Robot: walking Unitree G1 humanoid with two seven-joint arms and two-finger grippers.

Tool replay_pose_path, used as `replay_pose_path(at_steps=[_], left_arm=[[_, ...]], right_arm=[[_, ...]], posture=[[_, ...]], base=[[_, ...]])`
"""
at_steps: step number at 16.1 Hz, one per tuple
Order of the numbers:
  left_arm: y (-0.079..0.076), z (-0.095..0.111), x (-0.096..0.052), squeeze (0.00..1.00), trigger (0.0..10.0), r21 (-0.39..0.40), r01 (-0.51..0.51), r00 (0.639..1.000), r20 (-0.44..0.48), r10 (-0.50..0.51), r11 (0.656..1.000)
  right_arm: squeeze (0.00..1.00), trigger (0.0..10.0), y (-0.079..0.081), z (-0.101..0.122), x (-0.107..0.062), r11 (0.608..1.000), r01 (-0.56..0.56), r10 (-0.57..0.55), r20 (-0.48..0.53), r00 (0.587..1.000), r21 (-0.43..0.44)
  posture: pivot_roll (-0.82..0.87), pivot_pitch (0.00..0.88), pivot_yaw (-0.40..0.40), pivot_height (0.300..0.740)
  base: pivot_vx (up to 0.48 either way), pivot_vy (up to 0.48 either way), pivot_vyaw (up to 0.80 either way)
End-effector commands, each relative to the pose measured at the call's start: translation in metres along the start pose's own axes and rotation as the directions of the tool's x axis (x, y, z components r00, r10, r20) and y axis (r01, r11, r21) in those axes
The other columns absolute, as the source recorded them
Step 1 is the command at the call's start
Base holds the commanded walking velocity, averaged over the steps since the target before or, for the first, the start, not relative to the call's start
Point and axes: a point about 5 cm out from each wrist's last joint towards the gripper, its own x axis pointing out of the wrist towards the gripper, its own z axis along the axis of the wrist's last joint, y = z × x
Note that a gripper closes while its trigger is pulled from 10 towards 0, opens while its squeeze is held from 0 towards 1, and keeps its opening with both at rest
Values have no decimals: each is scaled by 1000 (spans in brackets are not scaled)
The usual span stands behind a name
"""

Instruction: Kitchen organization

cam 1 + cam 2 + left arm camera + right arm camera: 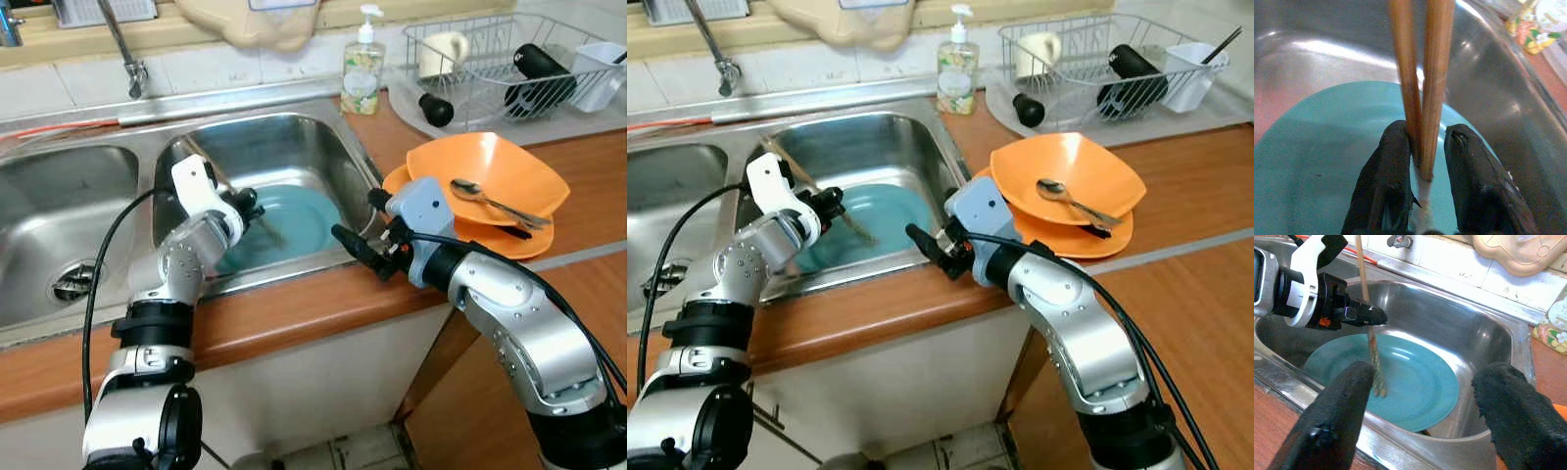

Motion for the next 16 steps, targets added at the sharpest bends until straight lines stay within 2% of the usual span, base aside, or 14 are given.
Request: replay_pose_path(at_steps=[1, 4, 8, 10, 11, 12, 13, 14, 15, 16], left_arm=[[1, 4, 1, 1000, 10000, 1, -31, 1000, 4, 31, 1000], [6, 3, 1, 1000, 10000, -7, -55, 998, -15, 55, 998], [13, 3, -3, 1000, 10000, 25, -63, 998, -16, 64, 998], [16, 6, -6, 1000, 10000, 73, -51, 999, 9, 50, 996], [12, 10, -11, 1000, 10000, 149, 2, 999, 37, -8, 989], [10, 11, -13, 1000, 10000, 182, 32, 998, 40, -40, 983], [4, 12, -20, 443, 10000, 250, 102, 991, 54, -119, 963], [0, 11, -25, 35, 10000, 293, 142, 984, 61, -167, 945], [-4, 10, -31, 0, 10000, 340, 193, 971, 68, -229, 920], [-11, 6, -40, 0, 10000, 395, 275, 943, 68, -327, 876]], right_arm=[[584, 10000, -2, 2, -1, 1000, 15, -15, 8, 1000, -17], [620, 10000, -6, 6, 0, 998, 53, -52, 31, 998, -29], [596, 10000, -23, 13, -3, 980, 198, -198, 87, 976, 1], [592, 10000, -36, 19, -9, 958, 282, -285, 121, 951, 45], [588, 10000, -46, 24, -15, 941, 332, -339, 157, 928, 68], [584, 10000, -50, 26, -17, 931, 357, -365, 173, 915, 81], [561, 10000, -60, 29, -24, 904, 412, -427, 193, 883, 115], [529, 10000, -71, 30, -31, 875, 463, -483, 195, 854, 142], [478, 10000, -82, 29, -38, 846, 508, -531, 186, 827, 161], [427, 10000, -90, 28, -45, 828, 537, -559, 175, 810, 162]], posture=[[-39, 0, 96, 740], [-35, 0, 92, 740], [-33, 0, 90, 740], [-30, 0, 90, 740], [-30, 0, 92, 740], [-31, 0, 93, 740], [-32, 0, 93, 740], [-32, 0, 92, 740], [-34, 0, 91, 740], [-36, 0, 91, 740]], base=[[0, 0, 0], [0, 0, 0], [0, 0, 0], [0, 0, 0], [0, 0, 0], [0, 0, 0], [0, 0, 0], [0, 0, 0], [0, 0, 0], [0, 0, 0]])
